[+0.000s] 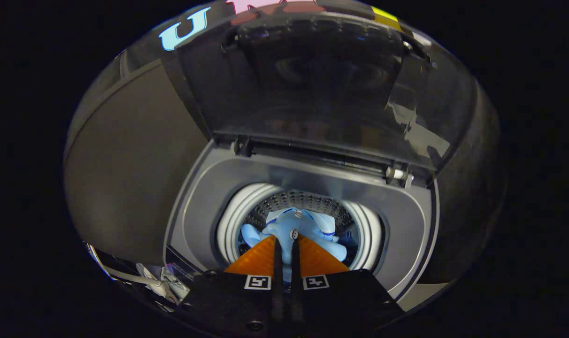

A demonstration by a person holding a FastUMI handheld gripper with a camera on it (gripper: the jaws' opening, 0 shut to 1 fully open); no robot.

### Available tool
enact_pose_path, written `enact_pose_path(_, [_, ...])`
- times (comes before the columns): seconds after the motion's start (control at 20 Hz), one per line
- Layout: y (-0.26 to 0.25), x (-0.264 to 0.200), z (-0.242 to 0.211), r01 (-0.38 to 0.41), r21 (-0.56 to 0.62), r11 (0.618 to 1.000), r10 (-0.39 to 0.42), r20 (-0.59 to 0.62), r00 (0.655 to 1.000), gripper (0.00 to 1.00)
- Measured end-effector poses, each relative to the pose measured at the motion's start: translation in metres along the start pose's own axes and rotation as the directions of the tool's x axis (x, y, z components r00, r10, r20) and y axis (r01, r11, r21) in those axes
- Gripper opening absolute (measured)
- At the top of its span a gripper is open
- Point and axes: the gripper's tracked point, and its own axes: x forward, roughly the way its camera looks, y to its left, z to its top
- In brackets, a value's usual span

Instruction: Put the clothes into the washing machine and then close the washing machine lid.

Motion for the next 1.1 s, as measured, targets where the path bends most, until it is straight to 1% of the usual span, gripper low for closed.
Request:
enact_pose_path(0.15, [-0.004,0.010,-0.018,0.013,0.015,1.000,-0.012,-0.034,0.999,0.10])
enact_pose_path(0.25, [-0.003,0.009,-0.018,0.017,0.025,1.000,-0.016,-0.032,0.999,0.10])
enact_pose_path(0.45, [-0.005,0.009,-0.017,0.023,0.008,1.000,-0.023,-0.029,0.999,0.10])
enact_pose_path(0.55, [-0.005,0.011,-0.021,0.030,0.024,0.999,-0.029,-0.045,0.999,0.10])
enact_pose_path(0.6, [-0.003,0.012,-0.023,0.018,0.053,0.998,-0.015,-0.058,0.998,0.10])
enact_pose_path(0.65, [0.001,0.015,-0.023,0.009,0.083,0.996,-0.004,-0.063,0.998,0.16])
enact_pose_path(0.7, [0.001,0.016,-0.019,0.004,0.106,0.994,0.001,-0.050,0.999,0.37])
enact_pose_path(0.85, [-0.019,0.020,-0.014,0.084,0.091,0.992,-0.082,-0.027,0.996,1.00])
enact_pose_path(1.1, [-0.019,0.013,-0.009,0.100,0.090,0.991,-0.098,-0.020,0.995,1.00])
